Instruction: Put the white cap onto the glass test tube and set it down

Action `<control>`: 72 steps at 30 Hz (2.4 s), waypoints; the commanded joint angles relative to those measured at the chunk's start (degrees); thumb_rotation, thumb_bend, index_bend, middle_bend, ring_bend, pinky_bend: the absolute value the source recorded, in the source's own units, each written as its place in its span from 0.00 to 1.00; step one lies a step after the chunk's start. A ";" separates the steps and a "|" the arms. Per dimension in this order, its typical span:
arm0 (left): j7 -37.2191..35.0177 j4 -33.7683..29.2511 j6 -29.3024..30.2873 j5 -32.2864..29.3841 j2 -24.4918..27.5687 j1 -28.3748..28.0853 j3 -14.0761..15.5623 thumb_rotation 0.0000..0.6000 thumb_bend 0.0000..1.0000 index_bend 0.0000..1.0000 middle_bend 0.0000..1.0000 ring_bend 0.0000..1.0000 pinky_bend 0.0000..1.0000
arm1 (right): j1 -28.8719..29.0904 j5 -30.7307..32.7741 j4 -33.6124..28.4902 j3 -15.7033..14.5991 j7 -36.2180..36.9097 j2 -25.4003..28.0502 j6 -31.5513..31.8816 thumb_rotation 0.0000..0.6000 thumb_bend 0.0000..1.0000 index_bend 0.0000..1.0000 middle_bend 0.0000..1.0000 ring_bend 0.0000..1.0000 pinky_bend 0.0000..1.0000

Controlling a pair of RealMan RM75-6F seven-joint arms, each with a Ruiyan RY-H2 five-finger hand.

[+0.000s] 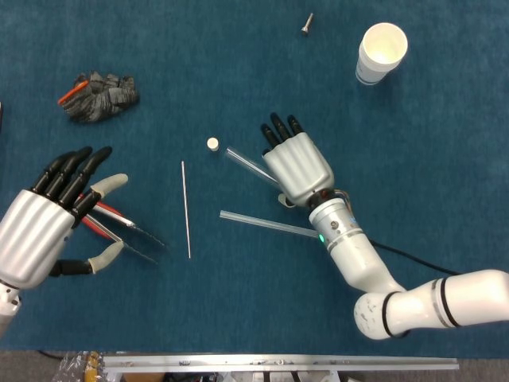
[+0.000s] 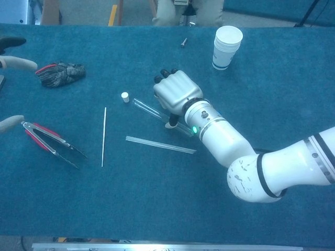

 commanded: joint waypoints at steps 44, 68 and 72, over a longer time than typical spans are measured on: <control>0.24 0.28 -0.23 -0.70 -0.31 -0.14 -0.01 0.60 0.26 0.17 0.00 0.00 0.01 | -0.93 3.65 3.23 1.37 -1.05 1.81 -5.82 0.84 0.45 0.54 0.16 0.01 0.16; 1.61 -1.05 -0.28 -0.12 -0.34 0.06 0.21 0.60 0.26 0.17 0.00 0.00 0.01 | 0.07 7.58 -1.24 -0.31 -2.65 6.89 -4.99 0.84 0.37 0.43 0.14 0.01 0.16; 1.57 -1.06 -0.05 -0.16 -0.16 0.31 0.33 0.60 0.26 0.17 0.00 0.00 0.01 | 0.14 6.69 -1.21 -0.91 -2.34 6.84 -4.73 0.84 0.36 0.42 0.14 0.01 0.16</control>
